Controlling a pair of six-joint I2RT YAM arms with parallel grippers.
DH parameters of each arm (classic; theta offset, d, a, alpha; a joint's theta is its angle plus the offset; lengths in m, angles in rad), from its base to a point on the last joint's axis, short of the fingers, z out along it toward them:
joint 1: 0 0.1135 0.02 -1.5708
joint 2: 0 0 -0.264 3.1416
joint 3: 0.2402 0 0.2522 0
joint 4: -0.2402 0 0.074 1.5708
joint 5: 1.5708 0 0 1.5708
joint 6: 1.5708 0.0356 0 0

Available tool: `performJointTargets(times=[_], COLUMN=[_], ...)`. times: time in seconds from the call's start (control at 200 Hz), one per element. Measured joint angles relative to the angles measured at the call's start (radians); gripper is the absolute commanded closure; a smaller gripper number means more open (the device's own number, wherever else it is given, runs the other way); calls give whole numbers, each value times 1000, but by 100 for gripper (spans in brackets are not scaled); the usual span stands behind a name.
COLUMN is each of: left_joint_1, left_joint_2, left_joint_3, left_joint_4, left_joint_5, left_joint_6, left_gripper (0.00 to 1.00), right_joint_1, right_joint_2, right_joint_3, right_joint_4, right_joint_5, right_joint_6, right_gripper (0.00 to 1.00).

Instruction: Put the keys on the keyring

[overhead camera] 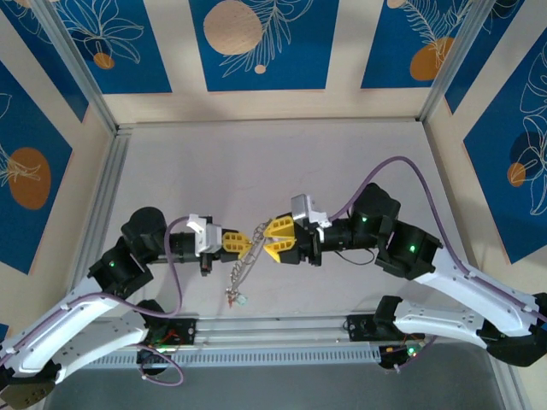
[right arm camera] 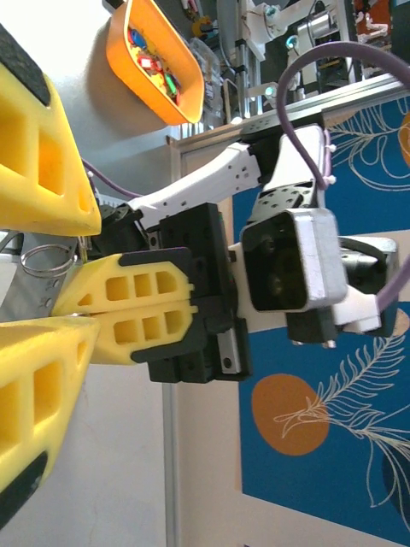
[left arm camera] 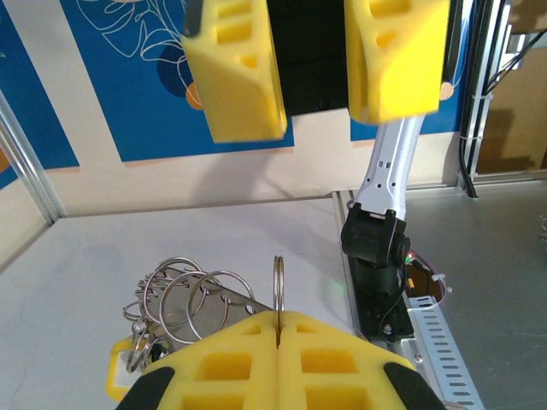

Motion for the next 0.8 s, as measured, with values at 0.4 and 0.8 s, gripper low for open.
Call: performJointTargets(times=[0.4, 0.8], left_joint_1=[-19, -82], left_joint_2=[-26, 32], left_joint_3=[49, 171], left_joint_4=[-114, -262], left_joint_5=[-44, -164], left_joint_6=[70, 192], left_gripper=[100, 100], right_joint_1=[-54, -56], right_joint_2=[143, 197], right_joint_3=[131, 274], right_joint_4=[-153, -294], right_joint_5=[-25, -81], right_joint_6=[-8, -47], right_gripper=[66, 66])
